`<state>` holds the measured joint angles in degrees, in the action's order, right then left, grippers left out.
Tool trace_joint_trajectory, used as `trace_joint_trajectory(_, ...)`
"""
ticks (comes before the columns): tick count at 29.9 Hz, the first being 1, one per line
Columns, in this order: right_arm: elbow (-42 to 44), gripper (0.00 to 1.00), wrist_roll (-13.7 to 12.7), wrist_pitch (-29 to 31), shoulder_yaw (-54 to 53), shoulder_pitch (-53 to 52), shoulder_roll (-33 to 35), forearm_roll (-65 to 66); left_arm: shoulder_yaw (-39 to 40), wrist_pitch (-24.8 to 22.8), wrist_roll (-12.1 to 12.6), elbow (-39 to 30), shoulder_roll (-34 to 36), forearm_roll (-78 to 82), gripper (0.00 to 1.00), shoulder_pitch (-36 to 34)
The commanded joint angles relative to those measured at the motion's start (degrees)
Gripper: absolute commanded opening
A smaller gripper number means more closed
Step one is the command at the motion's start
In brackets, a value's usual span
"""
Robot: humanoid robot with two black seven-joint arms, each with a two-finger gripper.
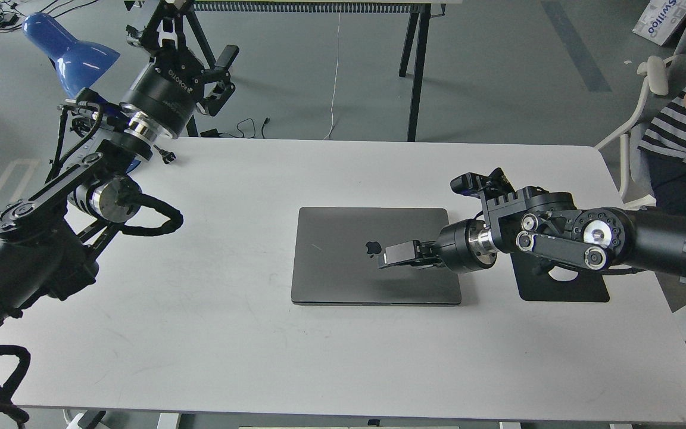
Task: Close notebook with right arm
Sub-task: 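Lift the right gripper off the closed lid and pull it back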
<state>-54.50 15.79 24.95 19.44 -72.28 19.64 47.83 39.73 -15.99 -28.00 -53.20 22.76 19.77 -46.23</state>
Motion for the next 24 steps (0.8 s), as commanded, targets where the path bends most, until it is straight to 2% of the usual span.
trace_joint_trajectory(1, -0.34, 1.0, -0.05, 2.2, -4.31, -1.9, 2.77, -0.02, 0.0, 0.0, 0.0, -0.06, 0.0, 0.0, 1.0, 0.0)
trace_joint_trajectory(9, -0.52, 1.0, -0.23, 3.05, -14.07, -1.81, 6.2, -1.07, 0.0, 0.0, 0.0, 0.03, 0.0, 0.0, 1.0, 0.0)
trace_joint_trajectory(24, -0.6, 1.0, -0.23, 2.47, -24.63, 0.21, 15.69, -22.86, 0.0, 0.0, 0.0, -0.06, -0.09, 0.0, 1.0, 0.0)
